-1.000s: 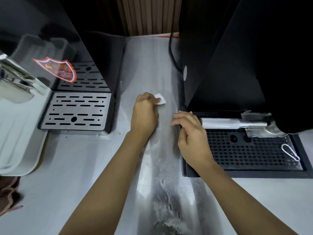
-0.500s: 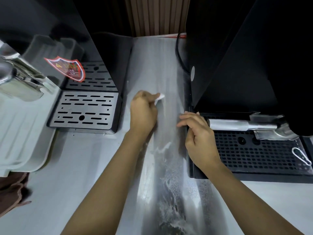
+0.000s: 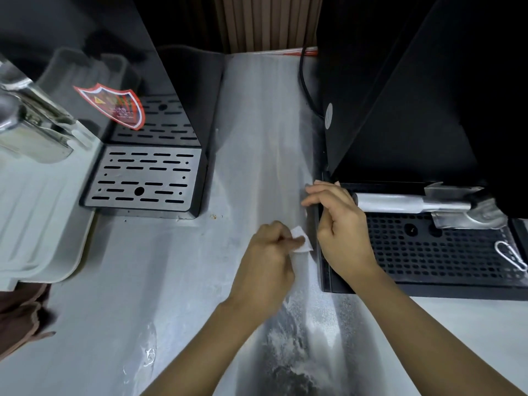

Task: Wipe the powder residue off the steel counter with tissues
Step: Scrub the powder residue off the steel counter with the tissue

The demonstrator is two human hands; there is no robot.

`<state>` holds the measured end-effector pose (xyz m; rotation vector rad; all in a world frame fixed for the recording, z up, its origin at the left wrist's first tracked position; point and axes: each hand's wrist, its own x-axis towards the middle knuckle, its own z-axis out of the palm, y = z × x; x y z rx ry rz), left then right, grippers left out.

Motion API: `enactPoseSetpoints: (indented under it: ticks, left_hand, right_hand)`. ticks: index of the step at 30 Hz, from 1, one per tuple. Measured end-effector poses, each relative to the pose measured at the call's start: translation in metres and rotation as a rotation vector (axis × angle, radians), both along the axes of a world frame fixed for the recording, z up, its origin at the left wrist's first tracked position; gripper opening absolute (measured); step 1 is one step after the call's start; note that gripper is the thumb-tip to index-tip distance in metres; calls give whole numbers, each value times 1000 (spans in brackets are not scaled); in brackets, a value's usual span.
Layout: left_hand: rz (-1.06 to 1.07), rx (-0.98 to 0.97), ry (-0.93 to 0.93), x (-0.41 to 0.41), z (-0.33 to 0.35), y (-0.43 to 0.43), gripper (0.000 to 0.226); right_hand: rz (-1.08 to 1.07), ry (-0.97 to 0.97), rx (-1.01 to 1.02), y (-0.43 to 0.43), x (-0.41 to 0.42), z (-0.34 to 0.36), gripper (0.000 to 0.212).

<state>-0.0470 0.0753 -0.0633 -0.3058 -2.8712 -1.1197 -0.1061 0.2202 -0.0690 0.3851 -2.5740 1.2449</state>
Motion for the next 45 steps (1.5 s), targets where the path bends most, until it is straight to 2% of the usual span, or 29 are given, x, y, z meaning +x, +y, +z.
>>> enactPoseSetpoints:
  ticks: [2, 5, 8, 12, 16, 19, 21, 24, 28, 32, 35, 37, 39, 41, 43, 45]
  left_hand:
    - [114, 120, -49, -23, 7, -6, 36]
    - [213, 98, 36, -71, 11, -3, 29]
    - [104, -52, 37, -86, 4, 12, 25]
    - [3, -167, 103, -50, -7, 19, 25]
    - [-102, -100, 76, 14, -7, 15, 49]
    - [-171, 8, -76, 26, 1, 6, 48]
    - [-51, 158, -172, 2, 7, -4, 40]
    - [183, 154, -110, -47, 9, -13, 36]
    - [127, 14, -1, -65, 1, 0, 44]
    - [83, -123, 83, -28, -6, 18, 41]
    - [45, -112, 92, 23, -8, 28, 41]
    - [5, -40, 8, 44, -2, 28, 45]
    - [71, 137, -143, 33, 6, 17, 43]
    - [221, 259, -168, 6, 14, -3, 36]
    - [375, 211, -35, -27, 15, -27, 29]
    - [421, 83, 29, -51, 10, -46, 28]
  right_hand:
    - [-4, -10, -11, 0, -1, 1, 45]
    - [-5, -22, -21, 1, 0, 3, 46]
    - [-9, -21, -45, 0, 0, 6, 44]
    - [3, -25, -61, 1, 1, 6, 37]
    - [-11, -34, -65, 1, 0, 6, 47]
    - [-9, -27, -62, 1, 1, 5, 48]
    - [-9, -33, -61, 1, 0, 5, 48]
    - [-6, -41, -55, 2, 0, 5, 45]
    - [5, -44, -57, 1, 0, 7, 44]
    - [11, -32, -62, 1, -1, 6, 44]
    - [29, -21, -80, 3, -1, 2, 45]
    - [46, -22, -75, 4, -1, 2, 44]
    - [82, -46, -61, 4, 1, 4, 42]
    - [123, -61, -47, 9, 7, 8, 40]
    - [153, -56, -39, 16, 16, 12, 38]
    - [180, -51, -32, 23, 25, 13, 36]
